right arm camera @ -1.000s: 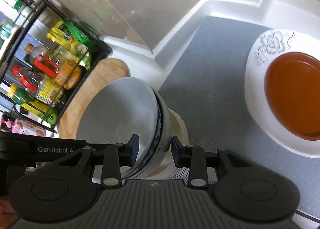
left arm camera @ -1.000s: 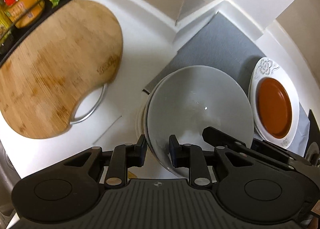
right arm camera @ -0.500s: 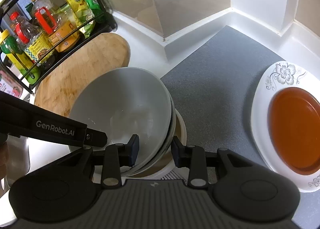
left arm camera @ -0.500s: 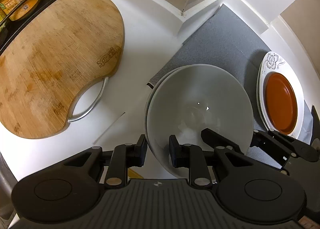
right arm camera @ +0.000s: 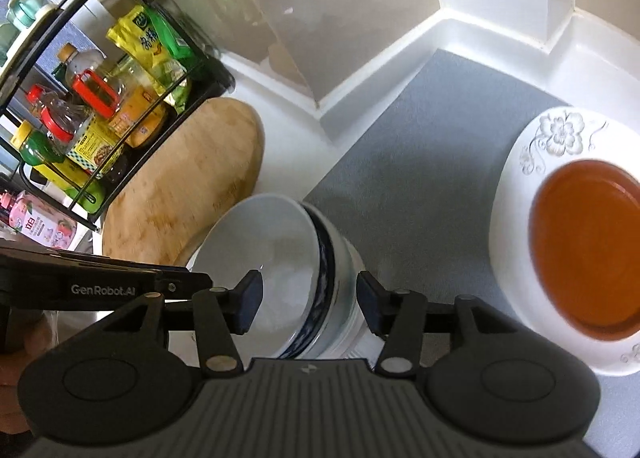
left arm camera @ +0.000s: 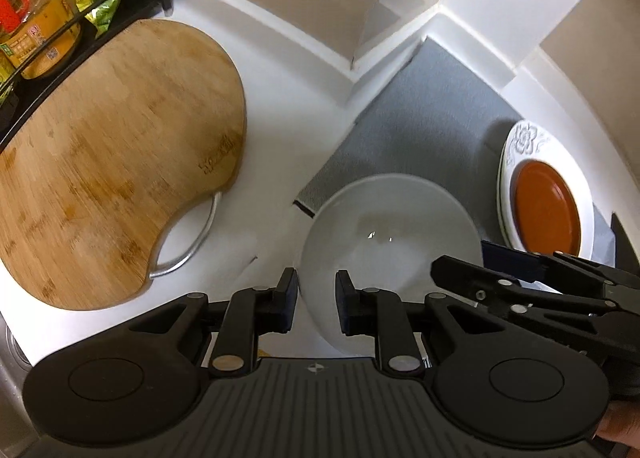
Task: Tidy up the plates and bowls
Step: 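Lift the bowl stack with both tools toward the plate stack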
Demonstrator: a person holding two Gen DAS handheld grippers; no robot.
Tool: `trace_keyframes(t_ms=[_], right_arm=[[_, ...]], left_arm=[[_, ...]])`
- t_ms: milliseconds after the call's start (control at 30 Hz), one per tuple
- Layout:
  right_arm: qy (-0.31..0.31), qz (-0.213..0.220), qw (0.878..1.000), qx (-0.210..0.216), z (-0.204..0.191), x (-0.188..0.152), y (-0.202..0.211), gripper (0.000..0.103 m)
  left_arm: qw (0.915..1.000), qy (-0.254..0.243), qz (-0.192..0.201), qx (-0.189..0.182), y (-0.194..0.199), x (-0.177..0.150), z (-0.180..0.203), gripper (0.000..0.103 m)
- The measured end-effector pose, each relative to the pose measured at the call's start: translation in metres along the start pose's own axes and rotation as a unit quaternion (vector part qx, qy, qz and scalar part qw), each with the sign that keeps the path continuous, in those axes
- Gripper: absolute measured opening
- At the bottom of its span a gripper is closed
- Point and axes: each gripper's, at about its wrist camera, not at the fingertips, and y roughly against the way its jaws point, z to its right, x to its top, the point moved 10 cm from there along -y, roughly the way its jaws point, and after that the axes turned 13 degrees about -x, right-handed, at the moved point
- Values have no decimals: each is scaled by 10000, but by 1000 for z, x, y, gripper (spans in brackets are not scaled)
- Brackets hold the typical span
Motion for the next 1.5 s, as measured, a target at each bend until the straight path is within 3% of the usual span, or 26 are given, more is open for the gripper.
trace_keyframes(t_ms=[133, 233, 467, 600, 767, 900, 1033, 1133, 1233, 1400, 1500], right_arm=[[-204, 76, 9997, 134, 9, 6, 7, 56], [-250, 44, 9994, 229, 15, 4, 4, 17], [-574, -26, 9975, 404, 26, -5, -5, 14], [-570, -55, 9977, 374, 25, -5, -4, 15], [73, 394, 9991, 165, 13, 5, 10, 18], [-103, 238, 9995, 154, 16, 10, 0, 18], [-446, 28, 9987, 260, 25, 1, -10, 18], [-286, 30, 9995, 116, 22, -1, -9, 23], [-198, 50, 9998, 52, 20, -2, -5, 44], [-575, -71, 9978, 325, 23, -11, -10, 56], [-857, -210, 9948, 514, 25, -19, -17, 63]], left_arm=[[10000, 38, 84, 6, 7, 4, -4, 22], [10000, 41, 86, 12, 8, 4, -5, 22], [9998, 195, -10, -94, -1, 0, -9, 21], [9998, 175, 31, -134, 0, 1, -10, 18], [9976, -469, 494, -91, 20, 12, 7, 18], [9982, -526, 272, 71, 8, 11, 5, 15], [9995, -216, 115, -175, -4, 6, -6, 14], [9995, -167, 141, -210, -5, 4, -7, 14], [9996, -223, 101, -147, -3, 0, -6, 16], [9999, -134, 22, -97, -3, -6, -13, 44], [9997, -27, -81, -214, -9, -8, -21, 50]])
